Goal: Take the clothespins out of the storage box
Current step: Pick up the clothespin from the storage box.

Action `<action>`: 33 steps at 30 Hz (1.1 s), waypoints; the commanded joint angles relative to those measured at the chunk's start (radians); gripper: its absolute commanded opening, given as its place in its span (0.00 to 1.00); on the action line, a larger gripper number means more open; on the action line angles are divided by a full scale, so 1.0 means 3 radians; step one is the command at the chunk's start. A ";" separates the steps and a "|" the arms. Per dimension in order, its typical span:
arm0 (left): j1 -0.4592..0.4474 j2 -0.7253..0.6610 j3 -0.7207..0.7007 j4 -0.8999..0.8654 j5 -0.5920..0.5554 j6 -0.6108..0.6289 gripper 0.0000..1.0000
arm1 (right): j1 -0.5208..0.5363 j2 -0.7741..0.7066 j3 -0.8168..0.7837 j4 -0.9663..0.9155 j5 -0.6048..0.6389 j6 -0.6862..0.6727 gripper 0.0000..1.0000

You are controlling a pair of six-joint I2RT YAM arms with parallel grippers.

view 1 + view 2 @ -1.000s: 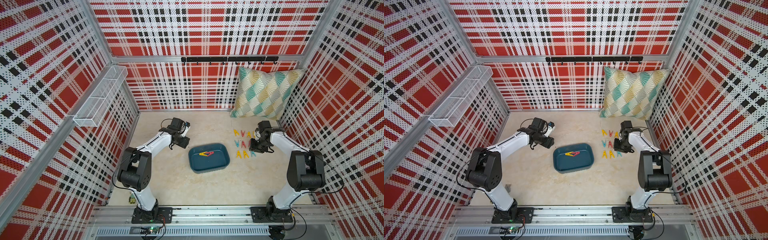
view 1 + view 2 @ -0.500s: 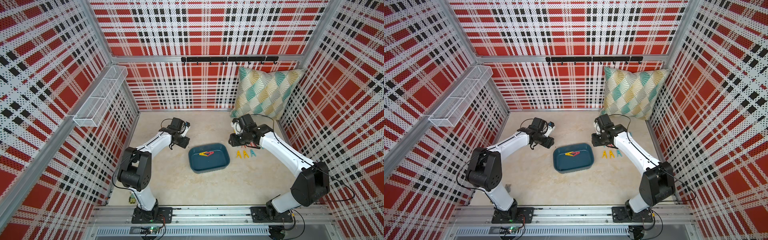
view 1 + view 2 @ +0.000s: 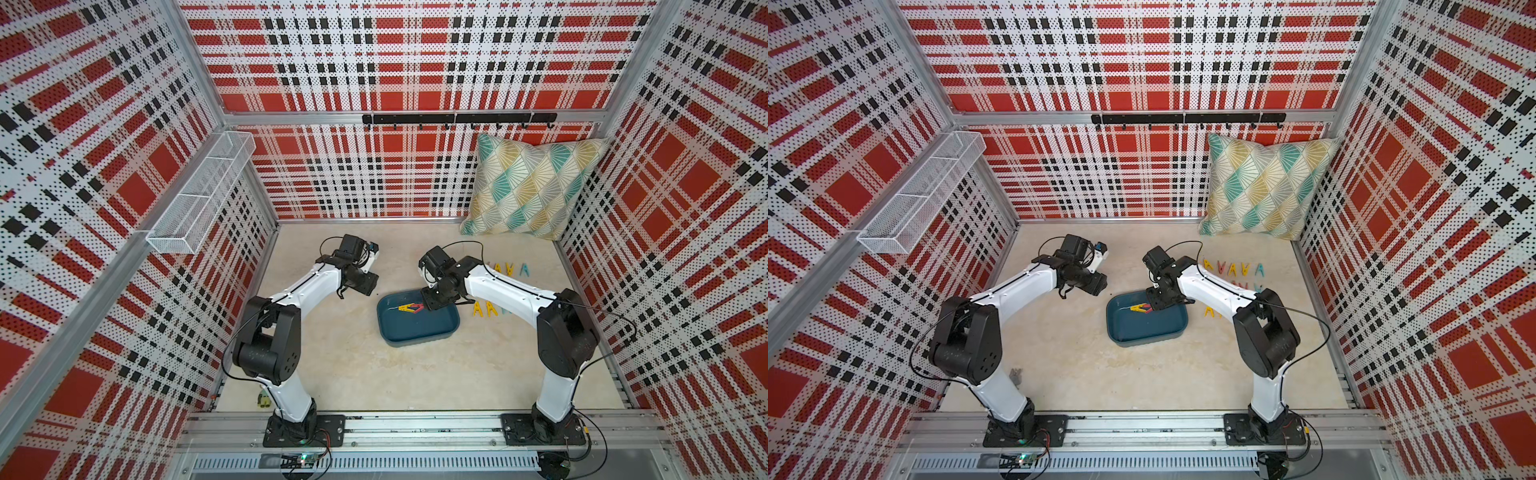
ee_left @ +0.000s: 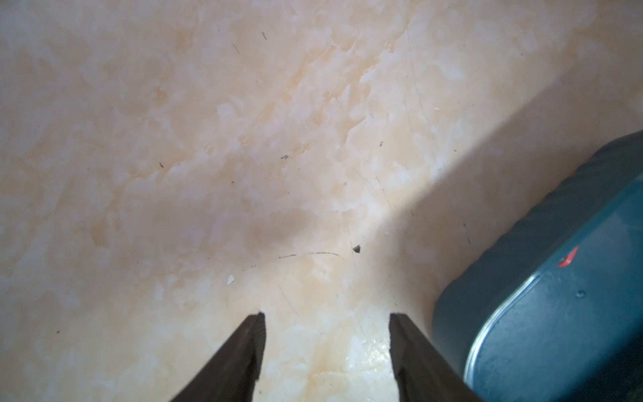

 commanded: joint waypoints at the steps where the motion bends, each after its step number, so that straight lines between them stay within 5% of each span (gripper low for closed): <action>1: 0.0026 -0.0100 0.0025 0.0024 -0.0004 0.0009 0.63 | 0.0006 0.0029 0.0030 0.0105 0.0112 0.0251 0.42; 21: 0.0046 -0.0130 0.0067 0.0019 -0.0004 -0.0037 0.63 | 0.0395 0.0009 -0.0270 0.0523 0.0439 0.2757 0.37; 33: 0.0070 -0.0196 0.0066 0.0014 0.0062 -0.0042 0.63 | 0.0360 0.0270 -0.0091 0.0521 0.0451 0.3114 0.35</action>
